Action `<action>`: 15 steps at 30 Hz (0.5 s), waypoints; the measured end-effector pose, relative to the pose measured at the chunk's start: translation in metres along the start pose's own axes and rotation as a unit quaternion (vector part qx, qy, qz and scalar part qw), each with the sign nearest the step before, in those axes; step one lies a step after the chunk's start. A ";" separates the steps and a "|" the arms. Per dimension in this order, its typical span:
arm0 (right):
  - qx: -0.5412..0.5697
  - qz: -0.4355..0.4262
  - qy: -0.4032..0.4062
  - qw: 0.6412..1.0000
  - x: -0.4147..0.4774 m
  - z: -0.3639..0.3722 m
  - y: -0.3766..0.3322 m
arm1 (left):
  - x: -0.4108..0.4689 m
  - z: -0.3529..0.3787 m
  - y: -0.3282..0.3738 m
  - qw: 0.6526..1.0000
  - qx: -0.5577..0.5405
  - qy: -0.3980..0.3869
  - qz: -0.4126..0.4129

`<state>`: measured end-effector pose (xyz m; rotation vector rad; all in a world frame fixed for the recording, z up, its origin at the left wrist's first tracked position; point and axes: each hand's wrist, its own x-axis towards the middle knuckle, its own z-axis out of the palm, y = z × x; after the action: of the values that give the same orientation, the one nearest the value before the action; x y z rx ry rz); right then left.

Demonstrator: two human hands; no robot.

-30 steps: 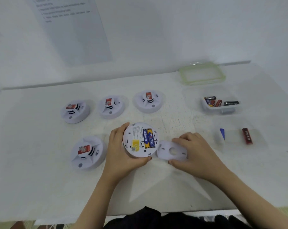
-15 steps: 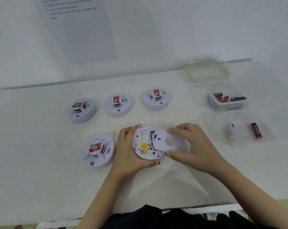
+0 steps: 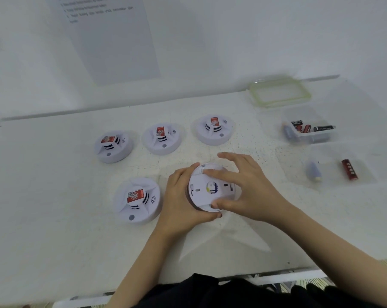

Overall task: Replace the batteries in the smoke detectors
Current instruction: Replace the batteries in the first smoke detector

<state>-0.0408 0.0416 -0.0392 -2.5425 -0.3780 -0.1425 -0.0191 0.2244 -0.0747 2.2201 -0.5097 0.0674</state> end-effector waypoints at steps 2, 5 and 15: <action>0.012 0.023 0.004 1.000 0.000 0.001 -0.004 | 0.000 0.000 -0.001 1.000 0.005 0.005 0.002; 0.014 0.048 0.001 0.999 0.002 0.000 -0.008 | -0.001 0.000 -0.002 1.000 0.000 0.010 0.002; -0.040 0.071 -0.042 0.996 0.001 -0.013 -0.014 | 0.000 0.000 0.001 0.999 0.003 0.027 0.037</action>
<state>-0.0442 0.0466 -0.0209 -2.6495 -0.2255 0.0033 -0.0196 0.2233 -0.0738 2.1989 -0.5627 0.1684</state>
